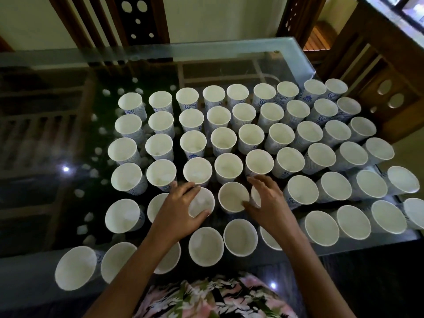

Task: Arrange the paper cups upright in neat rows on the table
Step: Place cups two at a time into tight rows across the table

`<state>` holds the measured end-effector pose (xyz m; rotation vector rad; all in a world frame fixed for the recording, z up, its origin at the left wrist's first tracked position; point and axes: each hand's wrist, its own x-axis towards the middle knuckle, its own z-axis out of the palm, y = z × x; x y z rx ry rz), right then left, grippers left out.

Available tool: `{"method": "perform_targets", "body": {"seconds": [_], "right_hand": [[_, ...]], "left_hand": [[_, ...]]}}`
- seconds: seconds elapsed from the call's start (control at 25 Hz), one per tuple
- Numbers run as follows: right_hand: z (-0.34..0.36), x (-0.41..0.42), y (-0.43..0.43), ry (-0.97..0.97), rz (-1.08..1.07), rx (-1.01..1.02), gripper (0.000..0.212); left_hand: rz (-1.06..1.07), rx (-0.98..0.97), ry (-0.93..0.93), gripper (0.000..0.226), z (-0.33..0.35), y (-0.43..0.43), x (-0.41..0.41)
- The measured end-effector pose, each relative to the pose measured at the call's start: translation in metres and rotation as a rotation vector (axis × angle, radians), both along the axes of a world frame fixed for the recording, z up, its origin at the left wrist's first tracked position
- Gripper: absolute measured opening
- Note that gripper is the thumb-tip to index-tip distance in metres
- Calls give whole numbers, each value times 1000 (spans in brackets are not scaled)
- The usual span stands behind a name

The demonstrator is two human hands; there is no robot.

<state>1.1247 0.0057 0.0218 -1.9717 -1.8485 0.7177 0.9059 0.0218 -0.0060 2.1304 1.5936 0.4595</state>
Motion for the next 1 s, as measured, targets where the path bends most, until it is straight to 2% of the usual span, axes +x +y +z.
{"method": "perform_targets", "body": {"seconds": [0.24,0.76,1.0], "right_hand": [[-3,10,-11,-5,-133,-28,63],[-8,23,-6,-17,-180,-40,70],[-1,17,-10,40,-156,8,73]], "left_hand": [[-52,38,6,64,4,-2,5],[-60,48,19,66,1,-5,2],[-41,19,11,72,1,-6,-1]]}}
